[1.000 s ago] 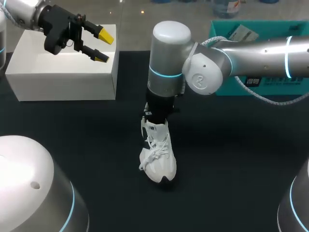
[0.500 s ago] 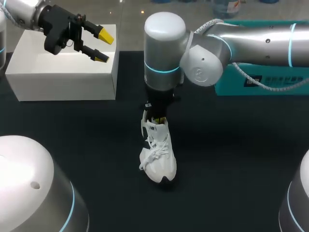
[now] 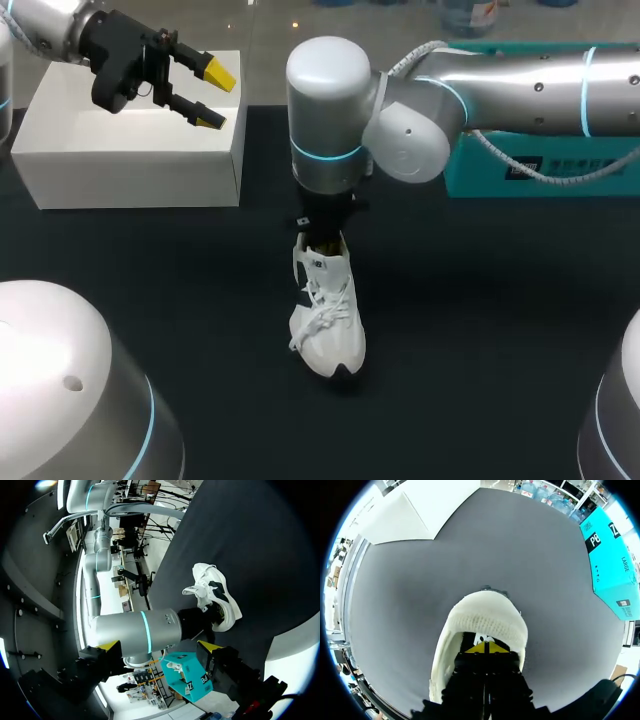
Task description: Take the shoe out of the shoebox, open the shoe tongue, remove and reinsert the insole, then place the shoe into the shoebox
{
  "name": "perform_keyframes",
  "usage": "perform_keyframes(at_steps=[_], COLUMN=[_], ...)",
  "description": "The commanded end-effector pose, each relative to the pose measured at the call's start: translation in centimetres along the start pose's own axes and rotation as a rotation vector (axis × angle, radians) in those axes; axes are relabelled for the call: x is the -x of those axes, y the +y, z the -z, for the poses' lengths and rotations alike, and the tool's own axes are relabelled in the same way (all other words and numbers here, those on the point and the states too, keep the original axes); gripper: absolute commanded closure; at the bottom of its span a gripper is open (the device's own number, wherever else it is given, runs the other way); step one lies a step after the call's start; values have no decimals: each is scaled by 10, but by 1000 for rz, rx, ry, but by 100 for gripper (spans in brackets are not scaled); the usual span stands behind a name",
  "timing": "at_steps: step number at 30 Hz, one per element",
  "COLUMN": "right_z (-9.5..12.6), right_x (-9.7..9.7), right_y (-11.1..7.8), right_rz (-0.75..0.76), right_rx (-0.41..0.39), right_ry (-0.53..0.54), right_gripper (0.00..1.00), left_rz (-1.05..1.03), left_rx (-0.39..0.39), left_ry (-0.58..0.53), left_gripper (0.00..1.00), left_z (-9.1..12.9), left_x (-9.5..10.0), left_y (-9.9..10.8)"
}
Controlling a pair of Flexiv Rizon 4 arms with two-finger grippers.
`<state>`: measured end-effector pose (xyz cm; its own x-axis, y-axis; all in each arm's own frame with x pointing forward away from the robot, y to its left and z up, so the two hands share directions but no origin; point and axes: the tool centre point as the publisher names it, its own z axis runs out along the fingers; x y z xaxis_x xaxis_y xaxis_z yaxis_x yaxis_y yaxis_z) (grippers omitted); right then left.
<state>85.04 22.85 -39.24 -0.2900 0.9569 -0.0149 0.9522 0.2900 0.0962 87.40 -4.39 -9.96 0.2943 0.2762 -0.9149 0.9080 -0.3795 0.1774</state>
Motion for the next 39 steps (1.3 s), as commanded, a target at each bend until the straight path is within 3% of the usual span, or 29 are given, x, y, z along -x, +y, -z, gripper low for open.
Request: perform_keyframes(at_steps=[1, 6, 15, 30, 35, 39], right_z=[-21, -23, 15, -20, 4, 23], right_x=[-7, -14, -12, -11, -15, -14], right_y=[1, -6, -8, -4, -6, -6], right_rz=[-1, 0, -26, -159, -158, -156], right_rx=[-22, -36, 4, -138, -145, -196], right_ry=[18, 33, 29, 56, 64, 76], right_gripper=[100, 100, 100, 100, 100, 100], left_rz=[-1, -1, -1, -1, -1, -1], left_rx=[-4, -4, -4, -4, -4, -4], left_ry=[2, 2, 2, 2, 2, 2], left_gripper=[0, 0, 0, 0, 0, 0], left_z=[1, 1, 1, 1, 1, 1], left_x=[0, 0, 0, 0, 0, 0], left_y=[1, 1, 1, 1, 1, 1])
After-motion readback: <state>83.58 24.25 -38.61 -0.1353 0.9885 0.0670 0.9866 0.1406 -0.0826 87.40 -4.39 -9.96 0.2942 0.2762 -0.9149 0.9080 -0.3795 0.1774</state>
